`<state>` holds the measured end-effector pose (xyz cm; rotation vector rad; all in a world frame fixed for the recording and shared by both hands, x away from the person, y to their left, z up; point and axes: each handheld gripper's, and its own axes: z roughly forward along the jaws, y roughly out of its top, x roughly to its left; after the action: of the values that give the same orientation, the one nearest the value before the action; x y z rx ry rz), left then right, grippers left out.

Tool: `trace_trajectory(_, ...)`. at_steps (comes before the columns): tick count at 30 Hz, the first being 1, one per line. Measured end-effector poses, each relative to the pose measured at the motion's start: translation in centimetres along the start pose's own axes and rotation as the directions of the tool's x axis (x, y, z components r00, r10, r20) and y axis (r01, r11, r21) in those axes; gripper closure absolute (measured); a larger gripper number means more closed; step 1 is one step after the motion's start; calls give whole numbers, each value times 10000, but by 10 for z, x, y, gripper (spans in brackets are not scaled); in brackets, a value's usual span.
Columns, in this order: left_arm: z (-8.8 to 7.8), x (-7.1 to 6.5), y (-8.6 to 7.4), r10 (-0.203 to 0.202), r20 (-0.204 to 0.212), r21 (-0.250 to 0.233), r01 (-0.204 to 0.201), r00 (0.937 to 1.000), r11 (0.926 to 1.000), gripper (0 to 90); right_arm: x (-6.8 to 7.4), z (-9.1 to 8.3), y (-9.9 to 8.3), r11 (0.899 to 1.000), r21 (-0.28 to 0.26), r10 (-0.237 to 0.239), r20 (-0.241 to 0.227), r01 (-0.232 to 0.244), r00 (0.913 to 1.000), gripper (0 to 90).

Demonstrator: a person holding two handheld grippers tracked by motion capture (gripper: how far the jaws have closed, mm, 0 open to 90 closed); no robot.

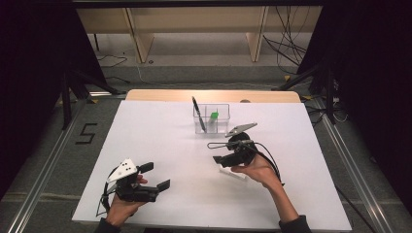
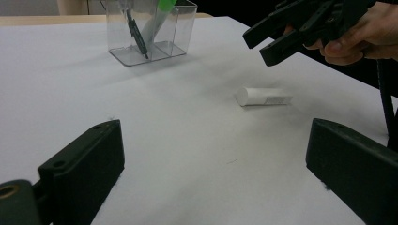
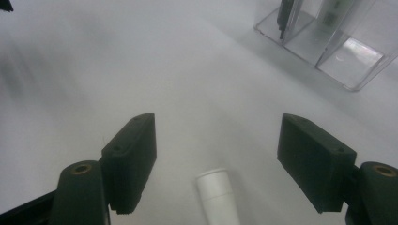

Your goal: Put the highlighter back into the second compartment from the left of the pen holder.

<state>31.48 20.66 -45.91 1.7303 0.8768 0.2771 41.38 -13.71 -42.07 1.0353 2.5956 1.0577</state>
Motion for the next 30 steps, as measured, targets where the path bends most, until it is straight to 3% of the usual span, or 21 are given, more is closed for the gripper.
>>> trace_trajectory(12, 2, 1, 0, -31, 11, 30, 31, 10000, 10000, 42, 0, 6, -7, 9967, 751, -331, 125, 321, 9994, 281)
trace_trajectory(24, 1, 1, 0, -74, 51, 0, 74, 10000, 10000, 42, 0, 15, -12, 9844, 1636, -694, 214, 650, 9974, 267)
trace_trajectory(30, 1, 0, 0, -72, 74, -22, 72, 9999, 10000, 42, 0, 19, -14, 9736, 2137, -859, 187, 799, 9961, 253)
